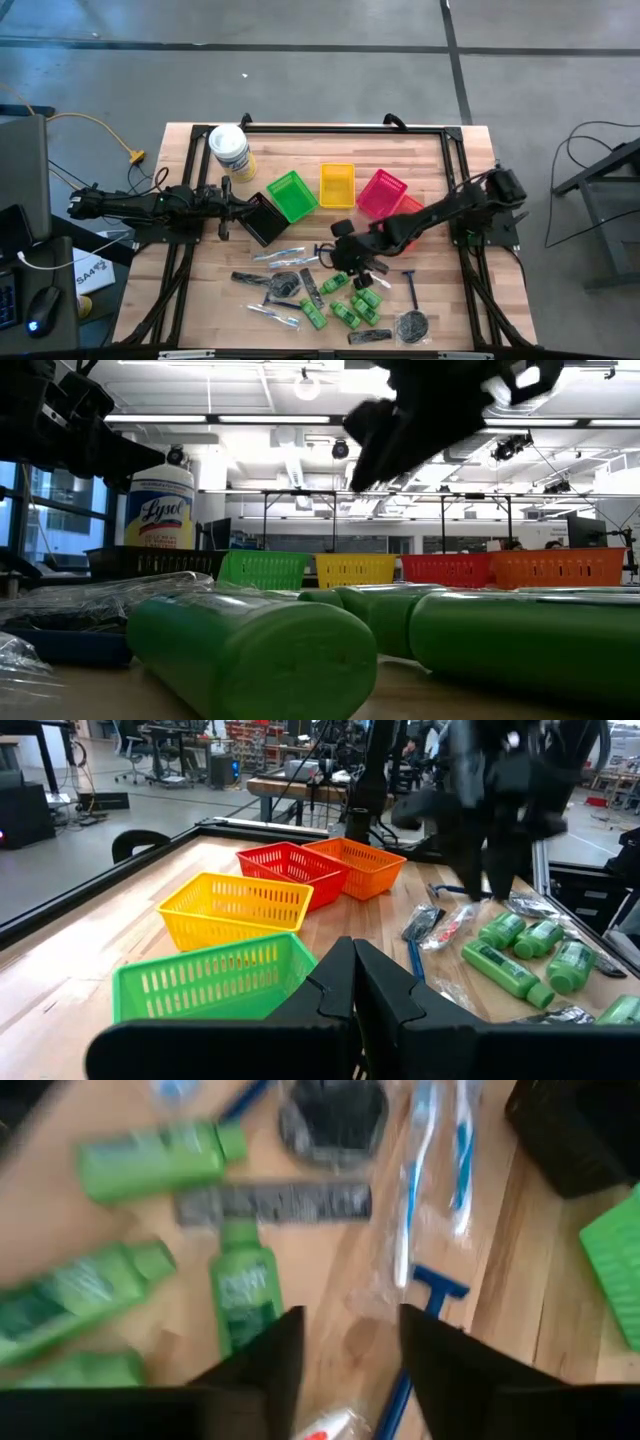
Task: Pick & Place Travel size toiletries
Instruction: Put the green bottle shampoo into the yellow bin
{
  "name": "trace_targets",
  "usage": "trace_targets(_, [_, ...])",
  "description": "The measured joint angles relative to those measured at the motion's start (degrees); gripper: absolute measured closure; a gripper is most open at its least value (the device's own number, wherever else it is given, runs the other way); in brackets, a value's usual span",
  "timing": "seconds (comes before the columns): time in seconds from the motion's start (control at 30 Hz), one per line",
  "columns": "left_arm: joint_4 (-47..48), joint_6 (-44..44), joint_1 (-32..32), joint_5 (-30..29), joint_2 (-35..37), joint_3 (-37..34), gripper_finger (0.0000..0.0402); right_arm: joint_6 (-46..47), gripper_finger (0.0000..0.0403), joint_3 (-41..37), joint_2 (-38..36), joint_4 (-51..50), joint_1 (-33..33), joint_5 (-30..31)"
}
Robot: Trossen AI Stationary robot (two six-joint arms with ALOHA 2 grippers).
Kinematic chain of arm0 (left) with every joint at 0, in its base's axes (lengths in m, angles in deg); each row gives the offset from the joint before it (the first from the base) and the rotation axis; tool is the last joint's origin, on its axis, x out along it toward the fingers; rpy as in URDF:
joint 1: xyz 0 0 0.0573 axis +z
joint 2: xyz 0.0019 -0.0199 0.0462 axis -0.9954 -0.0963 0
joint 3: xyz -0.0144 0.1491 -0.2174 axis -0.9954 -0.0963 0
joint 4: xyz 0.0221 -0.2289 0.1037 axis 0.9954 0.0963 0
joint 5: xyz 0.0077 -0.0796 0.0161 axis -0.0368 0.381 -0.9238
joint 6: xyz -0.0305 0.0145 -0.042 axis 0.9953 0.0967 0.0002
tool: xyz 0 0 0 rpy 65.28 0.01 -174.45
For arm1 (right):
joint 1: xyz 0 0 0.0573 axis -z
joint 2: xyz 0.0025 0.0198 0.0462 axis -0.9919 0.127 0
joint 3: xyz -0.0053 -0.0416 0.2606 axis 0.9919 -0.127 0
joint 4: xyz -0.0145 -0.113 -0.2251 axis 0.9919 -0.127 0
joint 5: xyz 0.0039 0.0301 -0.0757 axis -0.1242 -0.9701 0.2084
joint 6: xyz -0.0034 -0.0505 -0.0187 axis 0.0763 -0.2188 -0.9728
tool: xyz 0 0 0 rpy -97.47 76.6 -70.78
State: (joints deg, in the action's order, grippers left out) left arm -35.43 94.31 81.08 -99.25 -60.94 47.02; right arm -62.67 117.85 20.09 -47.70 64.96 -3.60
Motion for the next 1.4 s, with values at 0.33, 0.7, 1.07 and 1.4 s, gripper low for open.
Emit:
trace_targets(0.33, [-0.05, 0.43, 0.0, 0.04, -0.01, 0.0, 0.0402, 1.61, 0.0121, 0.21, 3.62, 1.94, -1.68, -1.52])
trace_targets(0.7, [-0.02, 1.51, 0.0, 0.06, 0.0, 0.0, 0.0402, 4.66, 0.0121, 0.25, 7.32, 5.06, -4.03, -2.3])
trace_targets(1.07, [1.09, 2.93, 0.0, 1.01, -0.02, 0.0, 0.0402, 2.42, 0.0122, 0.23, 10.27, 6.04, -3.47, -3.43])
trace_targets(1.4, [1.09, 2.8, 0.0, 0.74, -0.02, 0.0, 0.0402, -0.21, 0.0123, 0.25, 13.06, 8.66, -2.75, -7.85])
